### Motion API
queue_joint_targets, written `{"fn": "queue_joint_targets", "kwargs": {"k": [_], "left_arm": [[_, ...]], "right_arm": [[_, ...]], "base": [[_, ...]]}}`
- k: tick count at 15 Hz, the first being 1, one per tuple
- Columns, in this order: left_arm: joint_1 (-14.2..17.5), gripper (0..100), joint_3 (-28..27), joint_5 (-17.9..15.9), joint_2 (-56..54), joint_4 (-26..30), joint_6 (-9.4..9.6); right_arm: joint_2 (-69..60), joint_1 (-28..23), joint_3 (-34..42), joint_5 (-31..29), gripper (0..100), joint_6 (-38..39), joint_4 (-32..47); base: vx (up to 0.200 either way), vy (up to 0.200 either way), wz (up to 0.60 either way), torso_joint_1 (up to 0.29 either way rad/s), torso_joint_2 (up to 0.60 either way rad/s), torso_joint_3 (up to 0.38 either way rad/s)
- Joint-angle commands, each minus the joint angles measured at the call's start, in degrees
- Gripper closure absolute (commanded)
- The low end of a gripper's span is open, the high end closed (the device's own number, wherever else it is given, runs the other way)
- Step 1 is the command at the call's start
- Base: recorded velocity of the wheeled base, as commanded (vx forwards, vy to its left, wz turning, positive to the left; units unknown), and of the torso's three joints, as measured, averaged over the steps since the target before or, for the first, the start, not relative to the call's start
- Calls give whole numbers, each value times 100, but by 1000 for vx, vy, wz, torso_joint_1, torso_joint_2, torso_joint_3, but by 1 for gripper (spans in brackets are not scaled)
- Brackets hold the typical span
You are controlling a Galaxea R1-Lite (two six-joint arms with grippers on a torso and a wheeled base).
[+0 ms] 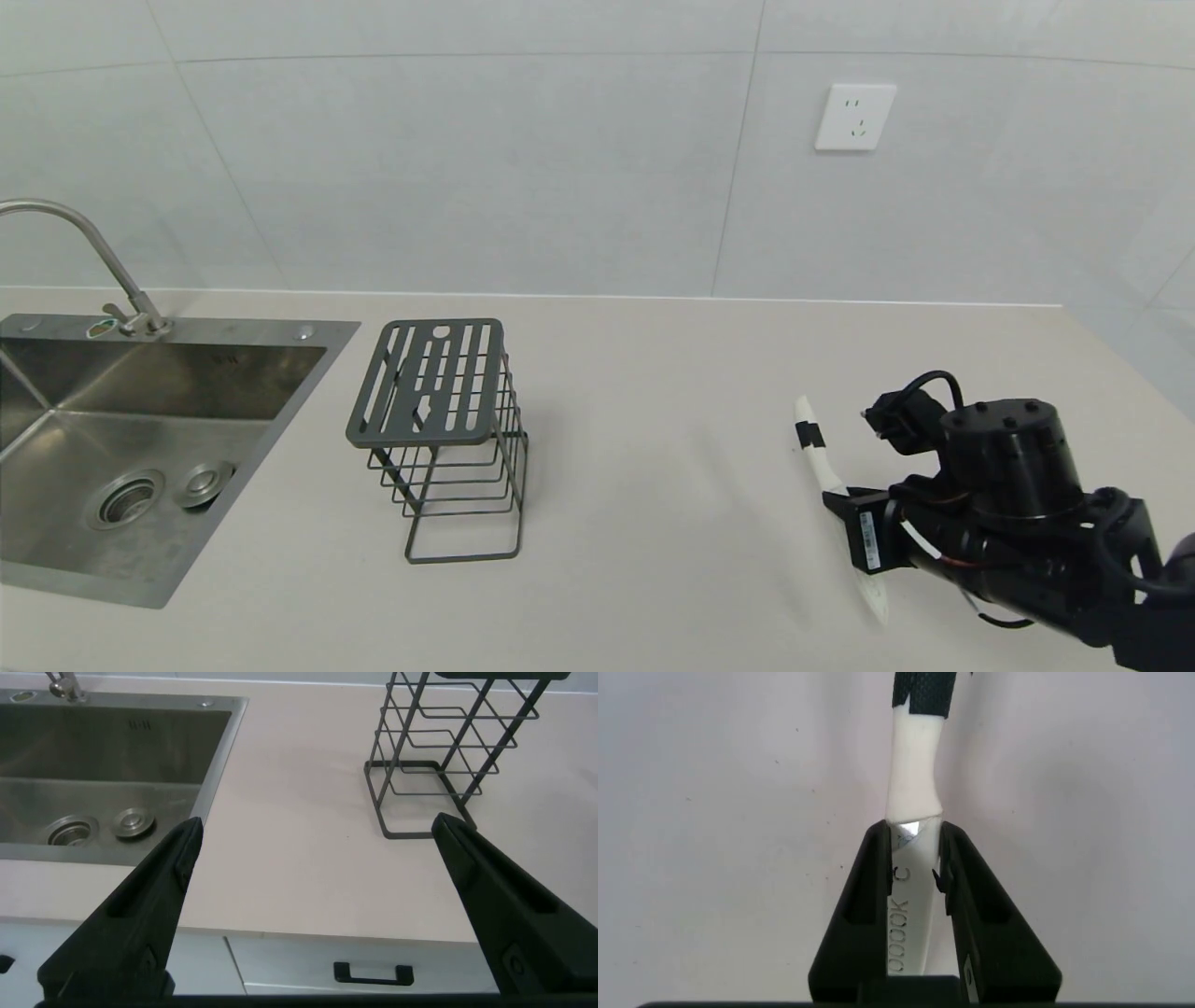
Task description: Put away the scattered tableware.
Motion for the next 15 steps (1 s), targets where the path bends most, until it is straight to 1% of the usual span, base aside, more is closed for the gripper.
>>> {"fn": "queue_joint_targets", "kwargs": {"k": [1,3,6,7,9,11,12,13,14,15], "left_arm": [[1,0,0,1,8,-4,-2],[1,0,0,-8,8,-4,7],[1,0,0,-8,8,-4,16],[1,0,0,-8,-1,-4,24],[1,0,0,-8,-1,4,51],[1,0,0,-105,-1,-40,103],[10,0,0,-157,-1,-224,121],[10,0,0,-157,-1,-611,147],[10,0,0,-157,-1,-1129,130],[1,0,0,-157,-1,-1296,77]], "right_arm": [[-518,31,69,12,100,6,-13],[-685,31,157,152,100,-11,-13],[-923,22,271,328,100,-258,-136],[-1019,22,280,530,100,-345,-347],[-1177,13,280,759,100,-548,-523],[-1283,13,298,1102,100,-732,-646],[-1292,13,403,1277,100,-846,-787],[-1309,13,508,1427,100,-969,-1033],[-1336,4,614,1603,100,-1066,-1217],[-1353,-5,658,1778,100,-1154,-1376]], "base": [[0,0,0,0,0,0],[0,0,0,0,0,0],[0,0,0,0,0,0],[0,0,0,0,0,0],[0,0,0,0,0,0],[0,0,0,0,0,0],[0,0,0,0,0,0],[0,0,0,0,0,0],[0,0,0,0,0,0],[0,0,0,0,0,0]]}}
